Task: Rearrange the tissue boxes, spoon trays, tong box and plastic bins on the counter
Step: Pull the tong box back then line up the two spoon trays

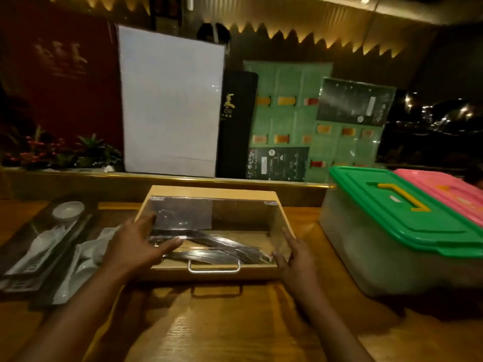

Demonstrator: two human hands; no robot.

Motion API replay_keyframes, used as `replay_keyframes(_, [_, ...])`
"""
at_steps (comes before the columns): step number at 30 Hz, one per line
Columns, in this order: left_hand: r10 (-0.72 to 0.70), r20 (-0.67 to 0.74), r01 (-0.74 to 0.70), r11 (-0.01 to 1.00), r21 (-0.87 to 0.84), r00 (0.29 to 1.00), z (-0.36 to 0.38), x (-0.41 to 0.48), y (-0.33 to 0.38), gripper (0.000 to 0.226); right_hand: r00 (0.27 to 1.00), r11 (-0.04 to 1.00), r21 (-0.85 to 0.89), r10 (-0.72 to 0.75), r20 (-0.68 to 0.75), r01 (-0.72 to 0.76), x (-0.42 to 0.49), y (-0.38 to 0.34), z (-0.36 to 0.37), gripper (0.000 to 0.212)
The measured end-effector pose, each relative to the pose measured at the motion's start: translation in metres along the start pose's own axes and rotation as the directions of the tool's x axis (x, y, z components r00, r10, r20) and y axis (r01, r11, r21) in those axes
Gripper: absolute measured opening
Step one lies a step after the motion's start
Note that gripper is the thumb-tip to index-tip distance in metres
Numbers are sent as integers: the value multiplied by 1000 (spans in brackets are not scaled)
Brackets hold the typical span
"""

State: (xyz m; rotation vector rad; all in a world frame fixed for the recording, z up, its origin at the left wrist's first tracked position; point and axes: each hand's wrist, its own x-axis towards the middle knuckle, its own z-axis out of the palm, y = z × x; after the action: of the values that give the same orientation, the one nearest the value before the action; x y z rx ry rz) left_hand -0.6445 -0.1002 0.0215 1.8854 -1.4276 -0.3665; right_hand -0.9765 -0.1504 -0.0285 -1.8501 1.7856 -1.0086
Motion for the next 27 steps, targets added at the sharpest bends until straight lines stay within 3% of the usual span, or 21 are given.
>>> replay_keyframes(8, [41,124,-64,980,188,991,22,4,-1,117,989,996,14,84,-120,-82,-20,15,-23,64])
replay_keyframes(14, [90,150,-105,990,93,985,55,-14,27,122,976,991,-65,103,-190,-118,-29,43,-58,62])
replay_keyframes(21, [109,108,-122,985,125,988,90,-26,62,111,950,924,-339,67,-305,-175,-23,66,-92,53])
replay_keyframes(27, [97,99,-109,987,121,990,98,-32,76,114,963,872,-465,27,-268,-154,-11,79,-103,52])
